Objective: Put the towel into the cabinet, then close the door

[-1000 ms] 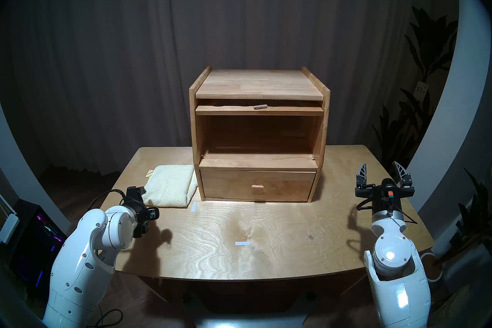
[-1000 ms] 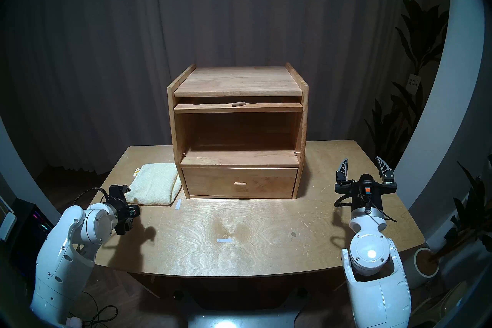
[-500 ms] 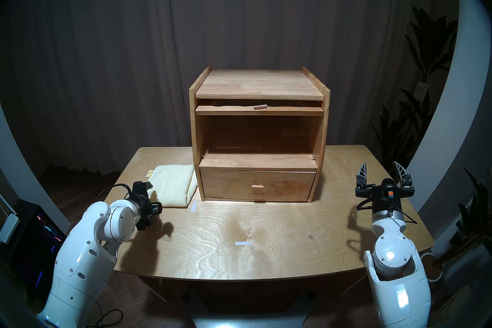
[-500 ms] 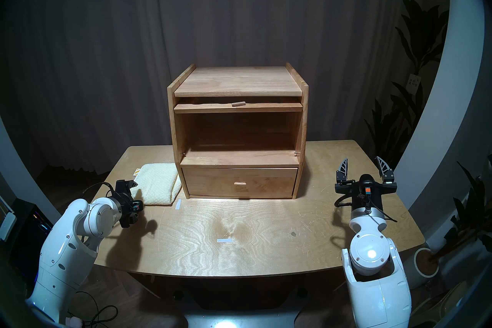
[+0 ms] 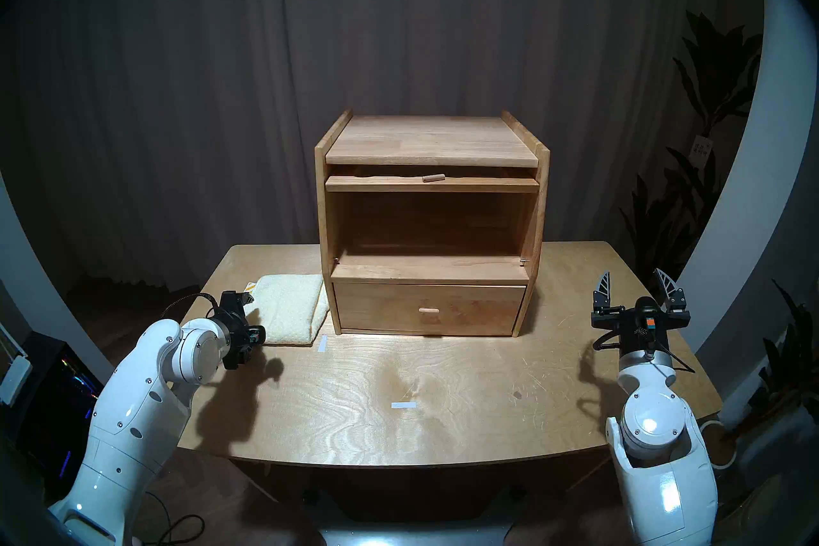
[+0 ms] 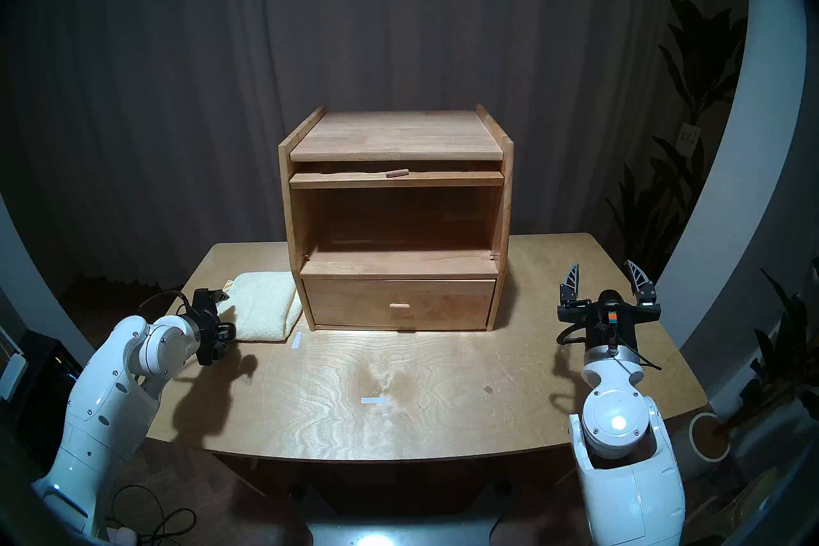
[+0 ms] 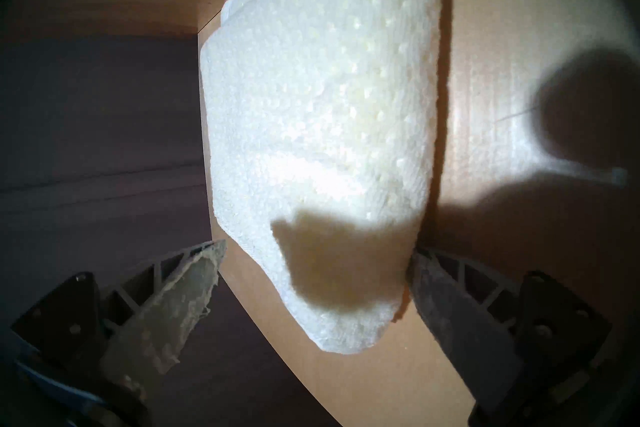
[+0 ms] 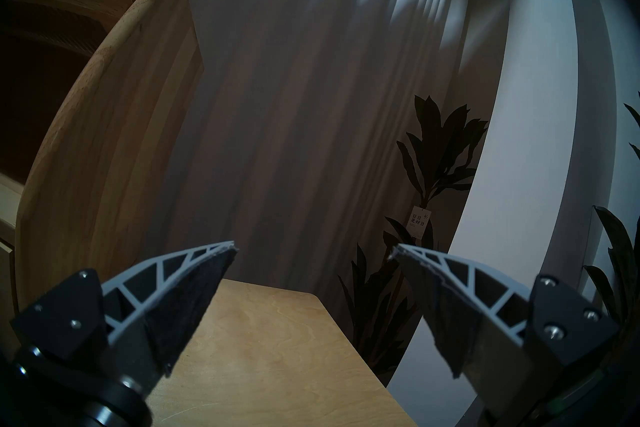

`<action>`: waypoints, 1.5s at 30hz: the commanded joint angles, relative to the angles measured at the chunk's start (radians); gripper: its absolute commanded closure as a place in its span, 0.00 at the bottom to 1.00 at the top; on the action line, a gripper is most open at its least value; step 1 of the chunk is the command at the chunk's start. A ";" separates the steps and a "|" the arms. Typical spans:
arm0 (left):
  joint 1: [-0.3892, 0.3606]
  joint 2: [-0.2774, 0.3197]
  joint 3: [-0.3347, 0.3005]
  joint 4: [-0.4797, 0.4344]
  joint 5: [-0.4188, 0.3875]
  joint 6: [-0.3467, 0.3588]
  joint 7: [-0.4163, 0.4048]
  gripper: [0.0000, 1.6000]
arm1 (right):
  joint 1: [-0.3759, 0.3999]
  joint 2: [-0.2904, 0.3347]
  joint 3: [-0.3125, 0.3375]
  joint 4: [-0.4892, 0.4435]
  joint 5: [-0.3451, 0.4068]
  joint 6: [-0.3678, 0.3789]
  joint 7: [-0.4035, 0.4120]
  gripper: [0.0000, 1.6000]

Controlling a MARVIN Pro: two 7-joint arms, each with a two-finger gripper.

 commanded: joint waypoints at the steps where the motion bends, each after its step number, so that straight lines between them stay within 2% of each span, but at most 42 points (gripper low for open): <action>1: -0.045 0.007 -0.019 -0.001 -0.053 -0.050 -0.010 0.61 | -0.001 0.001 -0.001 -0.025 0.000 0.000 0.001 0.00; 2: -0.042 0.005 -0.023 -0.002 -0.062 -0.052 -0.009 1.00 | -0.001 0.001 -0.001 -0.025 0.000 0.000 0.001 0.00; 10: 0.004 -0.022 -0.085 -0.032 -0.168 -0.059 -0.015 1.00 | -0.002 0.003 -0.002 -0.025 0.001 0.000 -0.001 0.00; 13: 0.013 -0.074 -0.151 -0.059 -0.292 -0.038 -0.054 1.00 | 0.000 0.004 -0.003 -0.022 0.001 -0.002 -0.002 0.00; 19: 0.011 -0.145 -0.252 -0.116 -0.468 -0.011 -0.089 1.00 | 0.002 0.005 -0.004 -0.017 0.002 -0.003 -0.004 0.00; 24: 0.032 -0.216 -0.335 -0.168 -0.602 0.002 -0.075 1.00 | 0.003 0.007 -0.005 -0.016 0.003 -0.003 -0.006 0.00; 31: 0.066 -0.315 -0.424 -0.248 -0.837 0.052 -0.082 1.00 | 0.004 0.009 -0.006 -0.013 0.004 -0.004 -0.008 0.00; 32: 0.073 -0.312 -0.428 -0.258 -0.864 0.056 -0.083 1.00 | 0.004 0.009 -0.006 -0.013 0.004 -0.004 -0.008 0.00; 34: 0.078 -0.352 -0.449 -0.282 -0.923 0.073 -0.092 1.00 | 0.004 0.010 -0.007 -0.012 0.004 -0.004 -0.009 0.00; 37: 0.091 -0.382 -0.461 -0.311 -1.005 0.092 -0.107 1.00 | 0.005 0.010 -0.007 -0.009 0.005 -0.004 -0.010 0.00; 38: 0.091 -0.382 -0.461 -0.311 -1.005 0.092 -0.107 1.00 | 0.005 0.010 -0.007 -0.009 0.005 -0.004 -0.010 0.00; 41: 0.096 -0.413 -0.470 -0.326 -1.083 0.116 -0.121 1.00 | 0.006 0.011 -0.007 -0.007 0.005 -0.004 -0.011 0.00; 42: 0.108 -0.439 -0.477 -0.353 -1.145 0.135 -0.138 1.00 | 0.006 0.012 -0.008 -0.006 0.006 -0.004 -0.012 0.00; 45: 0.121 -0.477 -0.478 -0.386 -1.236 0.168 -0.166 1.00 | 0.007 0.013 -0.008 -0.004 0.006 -0.004 -0.013 0.00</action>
